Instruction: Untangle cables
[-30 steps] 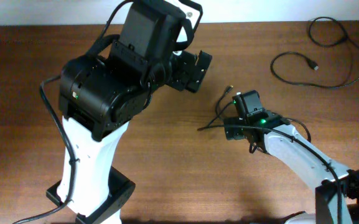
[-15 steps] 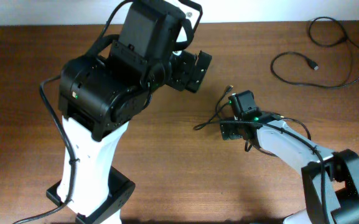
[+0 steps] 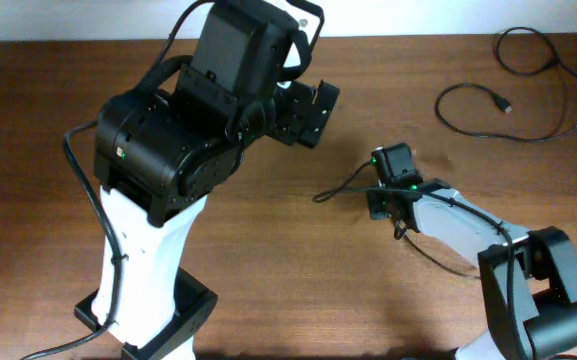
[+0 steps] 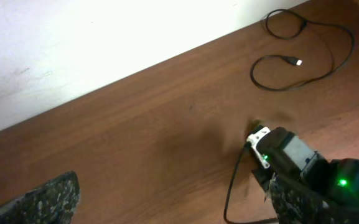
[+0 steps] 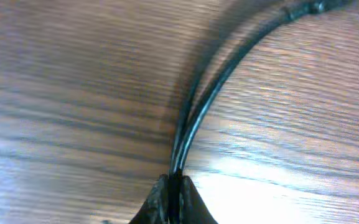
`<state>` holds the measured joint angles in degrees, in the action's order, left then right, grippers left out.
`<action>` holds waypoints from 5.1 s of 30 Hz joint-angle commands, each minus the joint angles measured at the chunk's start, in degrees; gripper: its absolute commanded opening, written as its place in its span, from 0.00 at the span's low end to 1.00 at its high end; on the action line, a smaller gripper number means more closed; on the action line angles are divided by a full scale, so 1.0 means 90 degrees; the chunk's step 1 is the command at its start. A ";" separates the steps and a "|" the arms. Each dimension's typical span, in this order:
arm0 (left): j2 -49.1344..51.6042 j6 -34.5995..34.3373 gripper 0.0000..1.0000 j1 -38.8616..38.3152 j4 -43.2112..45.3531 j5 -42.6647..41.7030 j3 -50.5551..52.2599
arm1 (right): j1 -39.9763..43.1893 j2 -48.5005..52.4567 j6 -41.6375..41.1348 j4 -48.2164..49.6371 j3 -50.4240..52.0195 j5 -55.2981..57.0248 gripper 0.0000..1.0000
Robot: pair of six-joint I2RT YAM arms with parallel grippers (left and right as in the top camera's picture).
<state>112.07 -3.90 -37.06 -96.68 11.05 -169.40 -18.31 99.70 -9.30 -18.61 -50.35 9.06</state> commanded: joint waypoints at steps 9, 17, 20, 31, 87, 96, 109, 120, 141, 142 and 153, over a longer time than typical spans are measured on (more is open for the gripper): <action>-0.0051 0.0206 0.99 0.0012 -0.0002 0.0114 -0.0051 | 0.1474 0.0165 -0.0369 -0.0240 0.0063 -0.0410 0.04; -0.0051 0.0223 0.99 0.0012 -0.0002 0.0085 -0.0051 | 0.2720 -0.0937 -0.0384 -0.0342 0.0063 -0.0653 0.04; -0.0051 0.0223 0.99 0.0012 -0.0005 0.0085 -0.0051 | 0.3009 -0.1477 -0.0384 -0.0389 0.0063 -0.0651 0.04; -0.0049 0.0245 0.99 0.0012 -0.0002 0.0087 -0.0051 | 0.3798 -0.2829 -0.0410 -0.1457 0.0063 -0.0600 0.04; -0.0049 0.0245 0.99 0.0000 -0.0002 -0.0534 -0.0015 | 0.4005 -0.1375 -0.0238 -0.0313 0.0066 -0.0663 0.99; -0.0049 0.0243 0.99 0.0000 -0.0002 -0.0537 -0.0015 | 0.3988 -0.1447 0.0039 0.0729 0.0058 -0.1821 0.98; -0.0049 0.0245 0.99 0.0000 -0.0005 -0.0534 0.0204 | 0.3852 -0.0355 0.2183 0.1190 -0.1447 -0.0925 0.99; -0.0049 0.0243 0.99 0.0000 -0.0002 -0.0510 0.0367 | 0.3832 0.1365 0.2346 0.0107 -0.3502 -0.0665 0.98; -0.0049 0.0245 0.99 0.0000 -0.0002 -0.0512 0.0367 | 0.3840 0.1758 0.2319 -0.0996 -0.3293 -0.0398 0.84; -0.0049 0.0245 0.99 0.0000 -0.0002 -0.0512 0.0367 | 0.3854 0.1797 0.2319 -0.0998 -0.3245 -0.0350 0.84; -0.0049 0.0245 0.99 0.0000 -0.0002 -0.0512 0.0367 | 0.3910 0.2186 0.2271 -0.0988 -0.3215 -0.0355 0.84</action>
<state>112.07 -2.59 -37.06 -96.68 6.83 -166.32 16.53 117.84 11.92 -27.51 -80.03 5.15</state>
